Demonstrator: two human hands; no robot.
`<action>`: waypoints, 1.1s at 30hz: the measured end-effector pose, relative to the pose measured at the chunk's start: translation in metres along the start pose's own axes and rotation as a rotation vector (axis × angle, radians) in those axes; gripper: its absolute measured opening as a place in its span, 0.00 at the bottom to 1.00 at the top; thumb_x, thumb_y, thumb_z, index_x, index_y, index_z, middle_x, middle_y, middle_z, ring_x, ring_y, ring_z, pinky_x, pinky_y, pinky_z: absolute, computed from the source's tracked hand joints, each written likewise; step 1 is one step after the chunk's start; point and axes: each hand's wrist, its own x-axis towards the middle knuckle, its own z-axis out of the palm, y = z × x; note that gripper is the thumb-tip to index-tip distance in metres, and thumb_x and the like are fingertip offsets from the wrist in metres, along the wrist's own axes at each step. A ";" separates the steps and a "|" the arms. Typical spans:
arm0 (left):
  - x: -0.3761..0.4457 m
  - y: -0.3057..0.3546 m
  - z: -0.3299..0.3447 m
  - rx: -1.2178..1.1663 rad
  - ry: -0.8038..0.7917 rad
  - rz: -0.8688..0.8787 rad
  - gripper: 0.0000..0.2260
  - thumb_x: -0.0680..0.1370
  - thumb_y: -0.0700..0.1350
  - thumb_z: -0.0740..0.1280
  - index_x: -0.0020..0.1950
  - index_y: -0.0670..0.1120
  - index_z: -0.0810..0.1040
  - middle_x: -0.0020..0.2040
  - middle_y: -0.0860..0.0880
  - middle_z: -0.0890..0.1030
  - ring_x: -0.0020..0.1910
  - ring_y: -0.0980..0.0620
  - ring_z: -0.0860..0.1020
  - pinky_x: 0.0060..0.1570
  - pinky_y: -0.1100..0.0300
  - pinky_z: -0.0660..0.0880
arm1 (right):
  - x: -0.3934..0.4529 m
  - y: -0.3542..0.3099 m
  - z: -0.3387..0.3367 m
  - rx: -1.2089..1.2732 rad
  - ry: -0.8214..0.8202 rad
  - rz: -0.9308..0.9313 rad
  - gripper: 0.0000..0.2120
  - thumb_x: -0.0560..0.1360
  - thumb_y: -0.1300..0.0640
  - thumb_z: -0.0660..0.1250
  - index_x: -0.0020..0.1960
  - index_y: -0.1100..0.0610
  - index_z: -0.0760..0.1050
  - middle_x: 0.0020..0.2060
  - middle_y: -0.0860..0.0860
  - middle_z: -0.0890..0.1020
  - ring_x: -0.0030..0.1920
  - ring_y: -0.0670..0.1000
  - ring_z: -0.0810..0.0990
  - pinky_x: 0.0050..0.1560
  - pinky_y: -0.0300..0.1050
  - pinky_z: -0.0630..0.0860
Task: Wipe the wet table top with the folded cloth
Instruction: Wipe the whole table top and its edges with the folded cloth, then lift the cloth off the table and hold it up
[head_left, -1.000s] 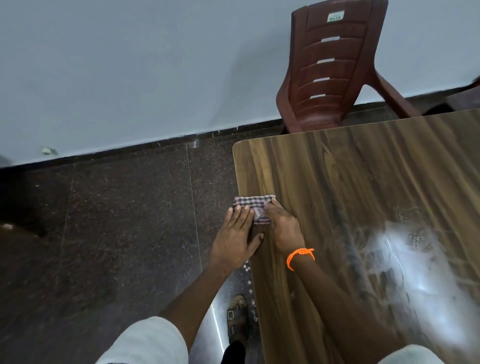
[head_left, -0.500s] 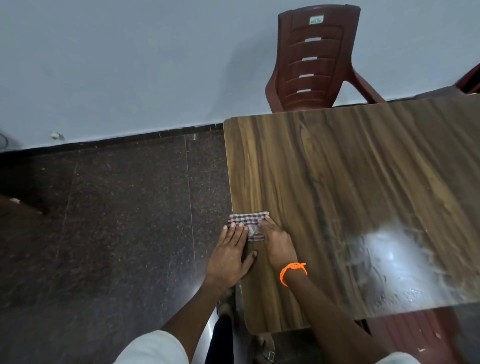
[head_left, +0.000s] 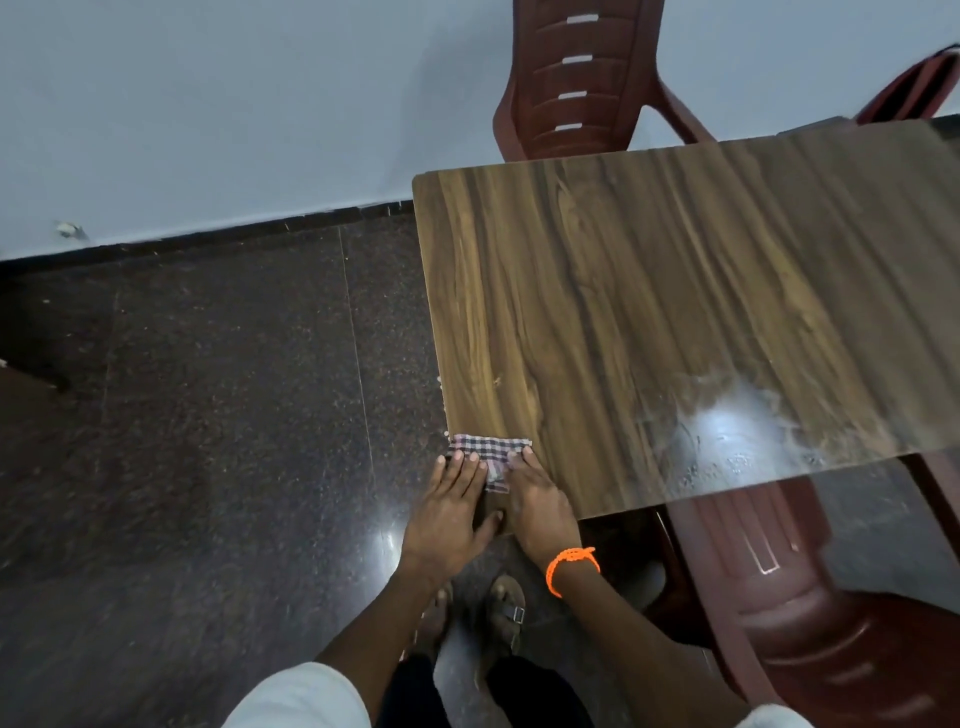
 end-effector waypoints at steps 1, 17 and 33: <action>-0.006 0.002 0.000 -0.002 -0.010 0.015 0.33 0.82 0.61 0.54 0.82 0.44 0.59 0.82 0.44 0.60 0.83 0.47 0.51 0.81 0.48 0.44 | -0.010 -0.001 0.001 0.004 0.012 0.011 0.19 0.78 0.64 0.60 0.69 0.58 0.71 0.71 0.48 0.70 0.75 0.46 0.57 0.68 0.42 0.66; -0.006 -0.007 -0.033 -0.602 0.213 -0.629 0.14 0.76 0.56 0.73 0.52 0.46 0.81 0.42 0.52 0.80 0.46 0.47 0.80 0.75 0.39 0.62 | -0.078 -0.048 0.022 0.603 0.577 0.890 0.11 0.70 0.48 0.73 0.46 0.55 0.81 0.41 0.50 0.84 0.46 0.52 0.82 0.48 0.40 0.74; -0.023 -0.001 -0.040 -0.883 -0.206 -0.825 0.08 0.73 0.39 0.78 0.45 0.35 0.85 0.42 0.40 0.84 0.39 0.48 0.78 0.41 0.53 0.75 | -0.083 -0.054 0.025 1.220 0.401 1.191 0.14 0.65 0.60 0.79 0.43 0.67 0.80 0.37 0.63 0.84 0.35 0.60 0.84 0.38 0.54 0.82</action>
